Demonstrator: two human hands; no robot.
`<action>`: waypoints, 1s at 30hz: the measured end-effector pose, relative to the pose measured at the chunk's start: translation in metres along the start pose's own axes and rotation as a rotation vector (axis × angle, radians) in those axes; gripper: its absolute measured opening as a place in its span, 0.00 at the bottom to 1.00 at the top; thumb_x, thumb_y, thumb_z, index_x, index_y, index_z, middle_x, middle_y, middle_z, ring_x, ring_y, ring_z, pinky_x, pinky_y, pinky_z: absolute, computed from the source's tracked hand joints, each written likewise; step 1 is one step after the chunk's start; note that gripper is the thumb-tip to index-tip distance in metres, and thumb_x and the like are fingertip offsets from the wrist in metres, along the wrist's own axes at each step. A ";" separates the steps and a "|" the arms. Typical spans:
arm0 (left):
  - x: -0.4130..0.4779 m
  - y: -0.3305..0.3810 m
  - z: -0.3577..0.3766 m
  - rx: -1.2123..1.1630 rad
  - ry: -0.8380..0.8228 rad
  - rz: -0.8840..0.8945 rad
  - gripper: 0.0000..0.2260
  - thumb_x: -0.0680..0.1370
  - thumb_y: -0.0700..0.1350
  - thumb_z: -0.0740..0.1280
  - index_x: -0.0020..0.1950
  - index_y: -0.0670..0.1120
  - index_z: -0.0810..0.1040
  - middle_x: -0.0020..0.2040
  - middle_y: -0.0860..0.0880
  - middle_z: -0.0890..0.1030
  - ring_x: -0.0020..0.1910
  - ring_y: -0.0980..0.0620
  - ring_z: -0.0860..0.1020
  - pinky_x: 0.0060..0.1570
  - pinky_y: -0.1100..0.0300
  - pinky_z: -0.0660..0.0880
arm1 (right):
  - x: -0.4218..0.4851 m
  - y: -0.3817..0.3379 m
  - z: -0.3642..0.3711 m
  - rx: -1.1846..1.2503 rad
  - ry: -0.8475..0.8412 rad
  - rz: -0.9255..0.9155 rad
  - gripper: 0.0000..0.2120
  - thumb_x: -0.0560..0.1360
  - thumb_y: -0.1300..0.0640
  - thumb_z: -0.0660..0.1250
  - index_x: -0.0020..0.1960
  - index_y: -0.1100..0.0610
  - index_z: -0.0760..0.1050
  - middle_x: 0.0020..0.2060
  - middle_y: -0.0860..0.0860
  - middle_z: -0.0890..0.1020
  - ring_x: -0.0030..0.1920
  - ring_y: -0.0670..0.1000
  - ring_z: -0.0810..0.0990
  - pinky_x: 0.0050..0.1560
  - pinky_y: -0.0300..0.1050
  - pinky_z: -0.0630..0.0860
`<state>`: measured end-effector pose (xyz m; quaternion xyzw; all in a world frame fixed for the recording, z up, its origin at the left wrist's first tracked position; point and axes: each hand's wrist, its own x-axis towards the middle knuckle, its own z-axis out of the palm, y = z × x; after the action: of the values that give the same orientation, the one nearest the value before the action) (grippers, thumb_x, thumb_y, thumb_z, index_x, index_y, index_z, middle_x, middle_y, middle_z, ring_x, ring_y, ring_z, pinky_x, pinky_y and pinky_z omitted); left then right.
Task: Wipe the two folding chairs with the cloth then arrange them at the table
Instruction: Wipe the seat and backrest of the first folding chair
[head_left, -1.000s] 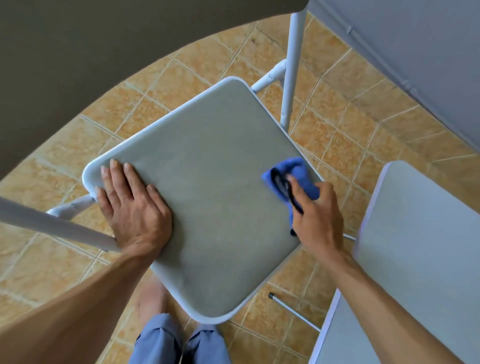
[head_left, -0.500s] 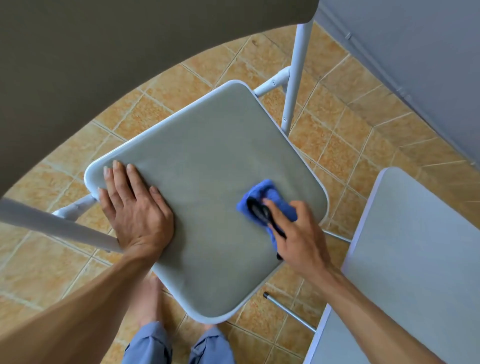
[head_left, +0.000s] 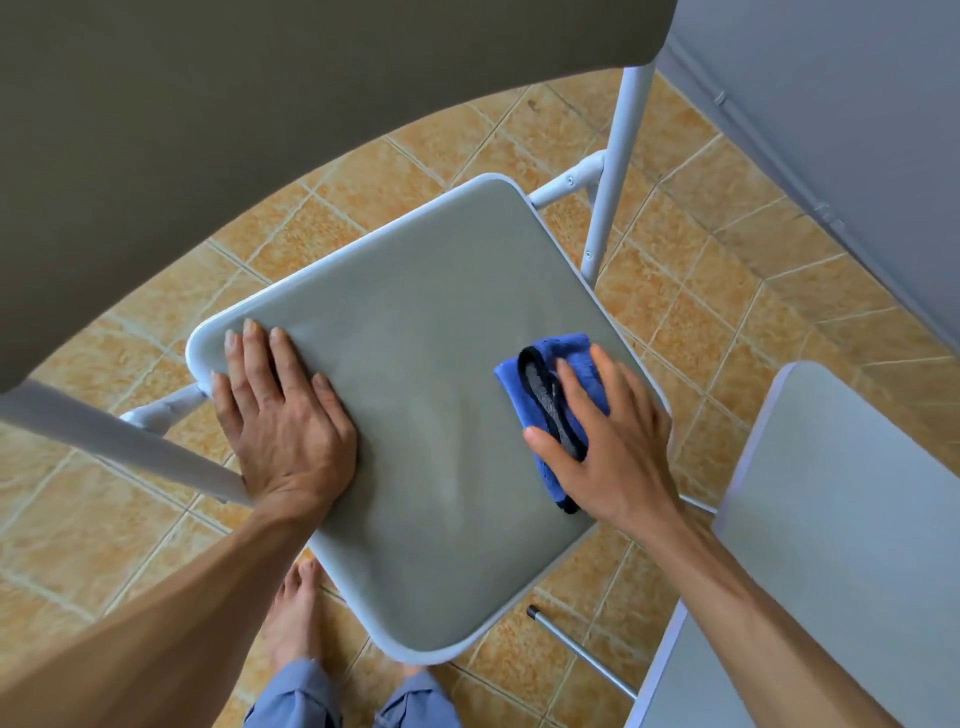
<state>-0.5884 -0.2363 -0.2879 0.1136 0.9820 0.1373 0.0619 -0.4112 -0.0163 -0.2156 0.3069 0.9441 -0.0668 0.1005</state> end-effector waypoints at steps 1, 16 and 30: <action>0.000 0.000 0.000 0.002 0.004 -0.001 0.26 0.81 0.48 0.56 0.78 0.41 0.58 0.80 0.42 0.55 0.80 0.44 0.50 0.78 0.46 0.46 | 0.002 -0.005 0.010 -0.002 0.011 -0.027 0.34 0.75 0.30 0.56 0.78 0.44 0.62 0.80 0.52 0.56 0.76 0.58 0.62 0.67 0.58 0.65; 0.001 -0.004 0.003 0.012 0.013 -0.002 0.26 0.81 0.48 0.55 0.78 0.41 0.59 0.80 0.42 0.56 0.80 0.45 0.51 0.78 0.46 0.47 | -0.018 -0.112 0.052 0.117 0.331 -0.002 0.24 0.77 0.48 0.68 0.72 0.50 0.74 0.60 0.59 0.77 0.48 0.60 0.76 0.47 0.53 0.75; 0.000 -0.004 0.004 0.049 0.001 -0.007 0.26 0.81 0.48 0.53 0.78 0.41 0.59 0.79 0.41 0.58 0.80 0.45 0.53 0.77 0.47 0.48 | 0.083 -0.183 0.042 0.201 0.233 -0.183 0.25 0.75 0.47 0.67 0.72 0.49 0.73 0.59 0.58 0.76 0.50 0.61 0.76 0.45 0.54 0.74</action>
<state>-0.5887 -0.2386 -0.2927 0.1118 0.9855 0.1132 0.0589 -0.5790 -0.1242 -0.2641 0.2337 0.9619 -0.1336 -0.0470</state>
